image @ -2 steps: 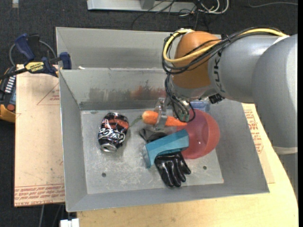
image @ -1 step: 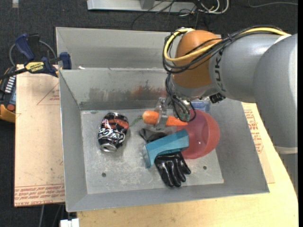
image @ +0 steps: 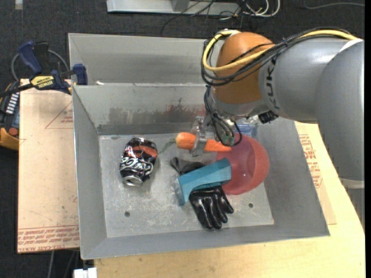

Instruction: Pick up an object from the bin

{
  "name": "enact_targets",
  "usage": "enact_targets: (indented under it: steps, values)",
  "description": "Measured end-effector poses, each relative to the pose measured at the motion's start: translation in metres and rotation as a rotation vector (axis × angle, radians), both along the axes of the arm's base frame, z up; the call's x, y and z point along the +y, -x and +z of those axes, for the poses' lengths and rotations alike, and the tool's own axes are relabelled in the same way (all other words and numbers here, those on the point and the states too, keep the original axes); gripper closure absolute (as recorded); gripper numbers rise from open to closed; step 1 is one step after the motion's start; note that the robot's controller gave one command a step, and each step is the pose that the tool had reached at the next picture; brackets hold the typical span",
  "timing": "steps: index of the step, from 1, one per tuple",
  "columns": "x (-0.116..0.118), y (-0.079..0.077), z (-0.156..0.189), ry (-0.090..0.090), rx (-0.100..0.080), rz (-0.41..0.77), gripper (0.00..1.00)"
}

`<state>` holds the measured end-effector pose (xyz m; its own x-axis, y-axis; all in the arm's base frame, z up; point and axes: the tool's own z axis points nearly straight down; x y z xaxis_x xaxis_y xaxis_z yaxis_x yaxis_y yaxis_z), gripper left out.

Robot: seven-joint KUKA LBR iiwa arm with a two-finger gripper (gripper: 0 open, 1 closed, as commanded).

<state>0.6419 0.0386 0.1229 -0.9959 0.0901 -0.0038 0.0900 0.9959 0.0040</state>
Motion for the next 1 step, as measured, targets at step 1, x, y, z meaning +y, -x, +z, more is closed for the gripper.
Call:
enact_targets:
  steps: [1]
  values:
    - [0.0000, -0.0006, 0.0104, 0.000, -0.002, 0.000, 1.00]
